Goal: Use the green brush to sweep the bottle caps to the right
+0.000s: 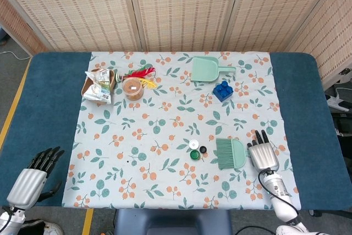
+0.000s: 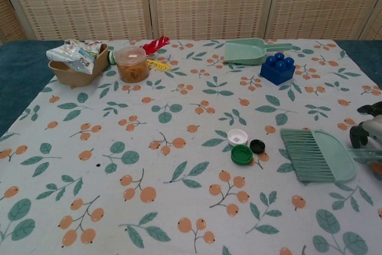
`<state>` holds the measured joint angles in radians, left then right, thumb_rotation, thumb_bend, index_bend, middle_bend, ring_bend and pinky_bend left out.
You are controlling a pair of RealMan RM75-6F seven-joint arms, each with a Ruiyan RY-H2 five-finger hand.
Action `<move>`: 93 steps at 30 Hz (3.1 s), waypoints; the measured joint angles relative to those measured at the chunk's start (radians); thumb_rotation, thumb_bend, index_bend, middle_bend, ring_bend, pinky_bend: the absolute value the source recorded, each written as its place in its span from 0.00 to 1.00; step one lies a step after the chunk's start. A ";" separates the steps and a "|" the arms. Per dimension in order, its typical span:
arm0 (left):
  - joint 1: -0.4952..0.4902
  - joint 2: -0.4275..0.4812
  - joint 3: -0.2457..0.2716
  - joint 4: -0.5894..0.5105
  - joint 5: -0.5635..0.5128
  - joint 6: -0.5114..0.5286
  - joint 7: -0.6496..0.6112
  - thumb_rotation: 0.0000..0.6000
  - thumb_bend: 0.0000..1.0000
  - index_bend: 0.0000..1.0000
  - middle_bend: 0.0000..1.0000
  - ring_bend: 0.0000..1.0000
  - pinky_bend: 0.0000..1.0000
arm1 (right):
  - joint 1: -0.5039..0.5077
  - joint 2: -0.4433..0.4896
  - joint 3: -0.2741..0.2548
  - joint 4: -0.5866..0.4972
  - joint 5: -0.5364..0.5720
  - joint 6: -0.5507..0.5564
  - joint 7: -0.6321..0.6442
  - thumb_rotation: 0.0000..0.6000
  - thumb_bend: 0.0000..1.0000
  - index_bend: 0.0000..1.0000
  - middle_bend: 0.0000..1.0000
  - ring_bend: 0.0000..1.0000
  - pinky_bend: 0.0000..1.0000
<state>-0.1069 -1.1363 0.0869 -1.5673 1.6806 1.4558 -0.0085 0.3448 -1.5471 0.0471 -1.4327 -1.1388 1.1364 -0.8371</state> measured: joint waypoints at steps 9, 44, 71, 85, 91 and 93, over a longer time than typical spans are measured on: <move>-0.002 0.001 -0.001 0.000 -0.006 -0.007 0.001 0.98 0.37 0.00 0.00 0.00 0.11 | 0.003 -0.013 -0.014 0.006 0.007 0.014 -0.007 1.00 0.29 0.45 0.38 0.08 0.00; -0.006 0.001 -0.002 -0.002 -0.013 -0.011 0.002 0.99 0.37 0.00 0.00 0.00 0.11 | 0.012 -0.006 -0.077 0.132 -0.274 0.131 0.130 1.00 0.47 1.00 0.82 0.48 0.00; -0.008 0.006 0.007 -0.007 0.005 -0.007 -0.010 0.98 0.37 0.00 0.00 0.00 0.11 | 0.236 0.296 0.010 -0.566 -0.189 -0.031 -0.712 1.00 0.48 1.00 0.85 0.51 0.00; -0.005 0.012 0.008 -0.004 0.001 -0.005 -0.020 0.99 0.37 0.00 0.00 0.00 0.11 | 0.430 0.030 0.007 -0.544 0.135 0.011 -1.063 1.00 0.48 1.00 0.85 0.52 0.00; -0.008 0.008 0.004 -0.002 -0.008 -0.013 -0.017 0.98 0.37 0.00 0.00 0.00 0.11 | 0.475 -0.002 -0.010 -0.492 0.197 0.051 -1.089 1.00 0.48 1.00 0.85 0.52 0.00; -0.009 0.007 0.004 -0.002 -0.009 -0.016 -0.015 0.98 0.37 0.00 0.00 0.00 0.11 | 0.484 -0.005 -0.018 -0.481 0.213 0.057 -1.093 1.00 0.48 1.00 0.85 0.52 0.00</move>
<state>-0.1157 -1.1292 0.0906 -1.5691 1.6713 1.4402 -0.0236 0.8288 -1.5520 0.0293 -1.9133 -0.9261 1.1936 -1.9305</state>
